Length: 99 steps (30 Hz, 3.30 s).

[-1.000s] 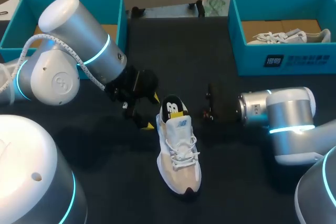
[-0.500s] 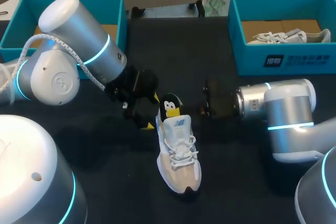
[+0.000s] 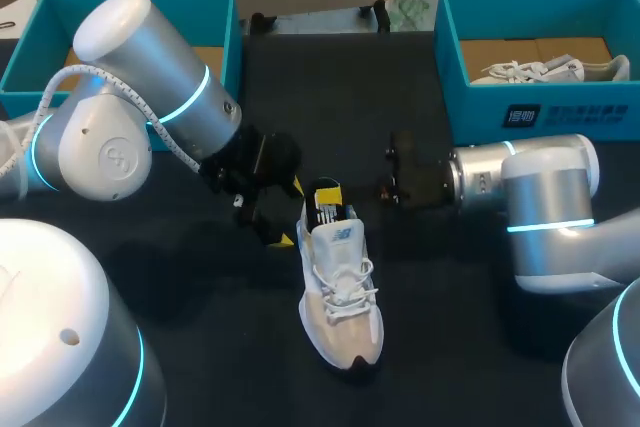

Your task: Take the shoe out of the shoebox, open the shoe tongue, remove and reinsert the insole, then place the shoe into the shoebox

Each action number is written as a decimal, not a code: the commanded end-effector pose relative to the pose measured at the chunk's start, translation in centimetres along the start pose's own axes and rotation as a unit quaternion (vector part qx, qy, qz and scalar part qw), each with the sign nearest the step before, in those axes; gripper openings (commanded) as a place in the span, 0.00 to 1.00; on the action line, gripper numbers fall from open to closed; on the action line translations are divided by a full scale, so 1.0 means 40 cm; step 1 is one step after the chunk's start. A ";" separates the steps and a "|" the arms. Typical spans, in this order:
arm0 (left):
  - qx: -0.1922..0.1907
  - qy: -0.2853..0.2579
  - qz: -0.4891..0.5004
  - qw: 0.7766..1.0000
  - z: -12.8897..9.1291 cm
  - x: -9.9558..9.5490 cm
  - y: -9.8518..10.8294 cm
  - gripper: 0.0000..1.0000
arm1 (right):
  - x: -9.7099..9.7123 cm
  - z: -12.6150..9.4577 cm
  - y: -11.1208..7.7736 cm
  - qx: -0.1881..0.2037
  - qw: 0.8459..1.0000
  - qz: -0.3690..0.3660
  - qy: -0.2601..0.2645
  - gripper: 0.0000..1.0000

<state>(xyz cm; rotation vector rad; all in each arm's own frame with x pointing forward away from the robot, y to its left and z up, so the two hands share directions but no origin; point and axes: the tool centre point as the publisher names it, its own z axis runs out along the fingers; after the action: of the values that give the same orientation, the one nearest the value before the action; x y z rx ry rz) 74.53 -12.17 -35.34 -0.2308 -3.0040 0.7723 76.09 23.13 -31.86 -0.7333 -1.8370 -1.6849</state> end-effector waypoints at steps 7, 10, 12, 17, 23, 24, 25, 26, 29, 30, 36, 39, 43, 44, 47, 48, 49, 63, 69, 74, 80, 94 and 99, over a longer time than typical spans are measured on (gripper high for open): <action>0.000 0.000 0.000 1.000 0.002 0.000 0.000 1.00 | -0.034 -0.009 -0.078 -0.003 0.999 0.054 -0.005 0.00; 0.000 0.000 0.000 1.000 0.002 0.000 0.000 1.00 | -0.029 -0.015 -0.108 -0.006 0.997 0.071 -0.012 0.00; 0.000 0.000 0.000 1.000 0.002 0.000 0.000 1.00 | -0.024 -0.015 -0.120 -0.006 0.997 0.077 -0.016 0.00; 0.000 0.000 0.000 1.000 0.002 0.000 0.000 1.00 | 0.001 -0.013 -0.111 -0.006 0.998 0.059 -0.021 0.08; 0.000 0.000 0.000 1.000 0.002 0.000 0.000 1.00 | 0.025 -0.002 -0.072 0.004 1.000 0.020 -0.019 0.43; 0.000 0.000 0.000 1.000 0.002 0.000 0.000 1.00 | 0.027 -0.002 -0.065 0.005 1.000 0.015 -0.019 0.43; 0.000 0.000 0.000 1.000 0.002 0.000 0.000 1.00 | 0.026 -0.002 -0.059 0.006 1.000 0.010 -0.019 0.45; 0.000 0.000 0.000 1.000 0.002 0.000 0.000 1.00 | 0.025 -0.003 -0.052 0.007 1.000 0.006 -0.018 0.47; 0.000 0.000 0.000 1.000 0.002 0.000 0.000 1.00 | 0.017 -0.002 -0.036 0.008 1.000 0.001 -0.017 0.46; 0.000 0.000 0.000 1.000 0.002 0.000 0.000 1.00 | 0.013 -0.003 -0.031 0.008 1.000 0.001 -0.015 0.45; 0.000 0.000 0.000 1.000 0.002 0.000 0.000 1.00 | -0.004 0.002 -0.017 0.007 1.000 0.001 -0.009 0.31; 0.000 0.000 0.000 1.000 0.002 0.000 0.000 1.00 | -0.015 0.003 -0.019 0.008 1.000 0.008 -0.011 0.00; 0.000 0.000 0.000 1.000 0.002 0.000 0.000 1.00 | -0.030 0.002 -0.047 0.011 0.999 0.024 -0.018 0.00; 0.000 0.000 0.000 1.000 0.002 0.000 0.000 1.00 | -0.034 0.001 -0.058 0.011 0.999 0.031 -0.022 0.00; 0.000 0.000 0.000 1.000 0.002 0.000 0.000 1.00 | -0.038 -0.001 -0.089 0.016 0.998 0.049 -0.029 0.00; 0.000 0.000 0.000 1.000 0.002 0.000 0.000 1.00 | -0.037 -0.002 -0.096 0.017 0.998 0.052 -0.032 0.00; 0.000 0.000 0.000 1.000 0.002 0.000 0.000 1.00 | -0.032 -0.004 -0.109 0.020 0.998 0.057 -0.036 0.00; 0.004 0.003 0.007 1.000 -0.003 0.001 -0.002 1.00 | -0.008 -0.013 -0.071 0.057 0.996 0.050 -0.048 0.45; 0.002 0.004 0.015 1.000 -0.024 0.007 -0.003 1.00 | -0.001 -0.023 -0.044 0.098 0.992 0.058 -0.054 0.85; -0.003 0.001 0.019 1.000 -0.041 0.004 0.000 1.00 | 0.013 -0.034 -0.029 0.125 0.988 0.061 -0.064 0.99; -0.008 0.001 0.018 1.000 -0.040 -0.001 0.008 1.00 | 0.029 -0.036 -0.032 0.132 0.988 0.060 -0.061 0.93; -0.016 0.009 0.026 1.000 -0.049 -0.004 0.014 1.00 | 0.044 -0.039 -0.037 0.157 0.984 0.049 -0.064 0.93; -0.019 0.009 0.023 1.000 -0.049 -0.004 0.022 1.00 | 0.061 -0.043 -0.030 0.178 0.980 0.052 -0.075 0.95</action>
<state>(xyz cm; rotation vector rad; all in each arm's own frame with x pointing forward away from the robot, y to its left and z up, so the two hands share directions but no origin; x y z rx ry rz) 75.01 -10.63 -34.07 -0.3057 -3.0086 0.7135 73.67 21.54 -31.72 -0.7971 -2.0697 -1.2523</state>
